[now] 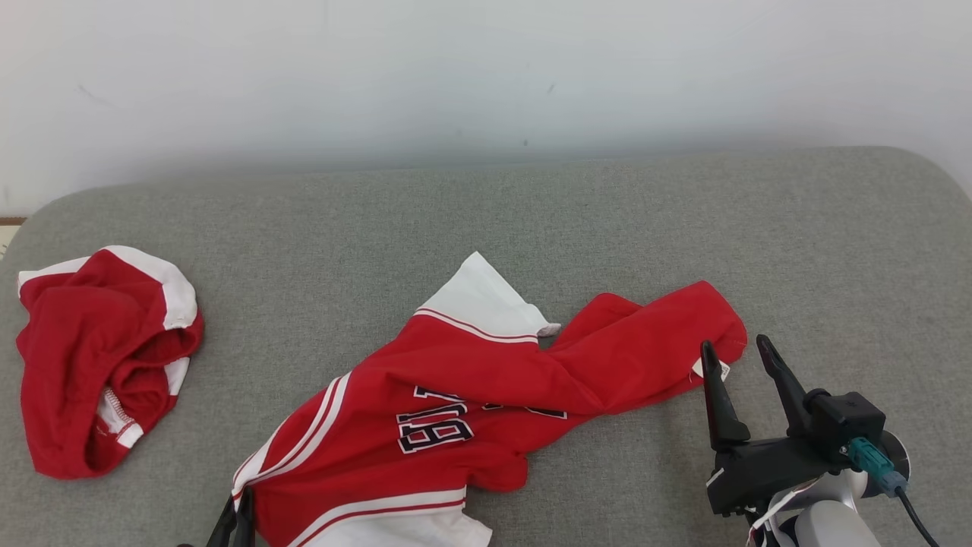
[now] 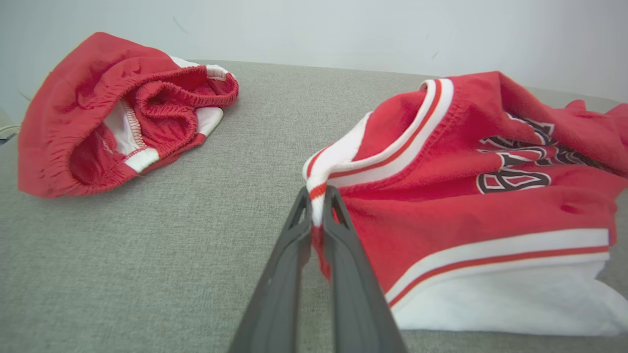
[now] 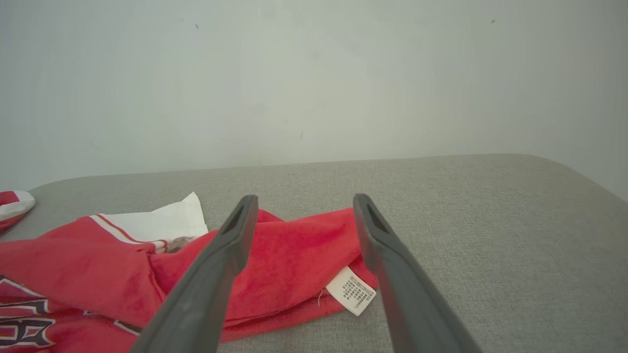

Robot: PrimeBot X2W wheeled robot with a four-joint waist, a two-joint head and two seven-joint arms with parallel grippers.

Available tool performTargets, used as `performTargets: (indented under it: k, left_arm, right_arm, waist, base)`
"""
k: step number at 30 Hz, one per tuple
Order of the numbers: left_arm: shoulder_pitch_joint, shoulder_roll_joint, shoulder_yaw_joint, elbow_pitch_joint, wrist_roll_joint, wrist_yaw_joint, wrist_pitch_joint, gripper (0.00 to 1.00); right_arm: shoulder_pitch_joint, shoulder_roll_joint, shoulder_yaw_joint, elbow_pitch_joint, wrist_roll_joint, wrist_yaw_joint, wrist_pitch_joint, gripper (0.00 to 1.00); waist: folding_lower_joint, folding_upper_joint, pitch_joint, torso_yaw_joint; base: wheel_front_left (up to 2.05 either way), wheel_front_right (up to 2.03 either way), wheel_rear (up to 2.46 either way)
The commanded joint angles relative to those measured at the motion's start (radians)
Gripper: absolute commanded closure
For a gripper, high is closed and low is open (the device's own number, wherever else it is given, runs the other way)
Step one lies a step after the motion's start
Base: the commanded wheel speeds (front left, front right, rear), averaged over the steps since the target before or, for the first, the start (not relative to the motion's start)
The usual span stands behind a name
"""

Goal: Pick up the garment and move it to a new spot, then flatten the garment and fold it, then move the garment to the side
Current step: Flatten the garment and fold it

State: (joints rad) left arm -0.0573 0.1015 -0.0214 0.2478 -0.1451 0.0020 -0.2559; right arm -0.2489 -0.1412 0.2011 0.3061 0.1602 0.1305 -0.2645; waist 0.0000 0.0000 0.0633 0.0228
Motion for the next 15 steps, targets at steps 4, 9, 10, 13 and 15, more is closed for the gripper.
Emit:
performTargets:
  k: [4,9,10,13,15]
  left_arm:
    - [-0.019,-0.001,0.003,0.029,-0.001,0.015,-0.008,0.0]
    - [-0.025,-0.009,0.007,-0.003,-0.001,0.019,-0.009,0.0]
    - [-0.023,-0.011,0.01,-0.013,-0.001,0.019,-0.007,0.0]
    - [-0.016,-0.018,0.017,-0.057,0.003,0.021,-0.008,0.0]
    - [-0.01,-0.024,0.022,-0.088,0.009,0.026,-0.008,0.0]
  right_arm:
    - [-0.005,-0.013,0.008,0.023,0.018,0.0,-0.003,0.0]
    - [-0.009,-0.021,0.001,0.04,0.026,0.0,-0.003,0.0]
    - [-0.009,-0.022,0.001,0.046,0.026,0.0,-0.003,0.0]
    - [-0.011,-0.022,0.005,0.066,0.032,0.0,0.003,0.0]
    - [-0.016,-0.022,0.013,0.087,0.042,0.0,0.016,0.0]
  waist:
    - [0.0,0.0,0.001,0.001]
    - [0.0,0.0,0.003,0.011]
    - [0.0,0.0,0.003,0.014]
    - [0.0,0.0,0.005,0.024]
    - [0.0,0.0,0.005,0.031]
  base:
    - [0.0,0.0,0.0]
    - [0.0,0.0,0.0]
    - [0.0,0.0,0.0]
    - [0.0,0.0,0.0]
    - [0.0,0.0,0.0]
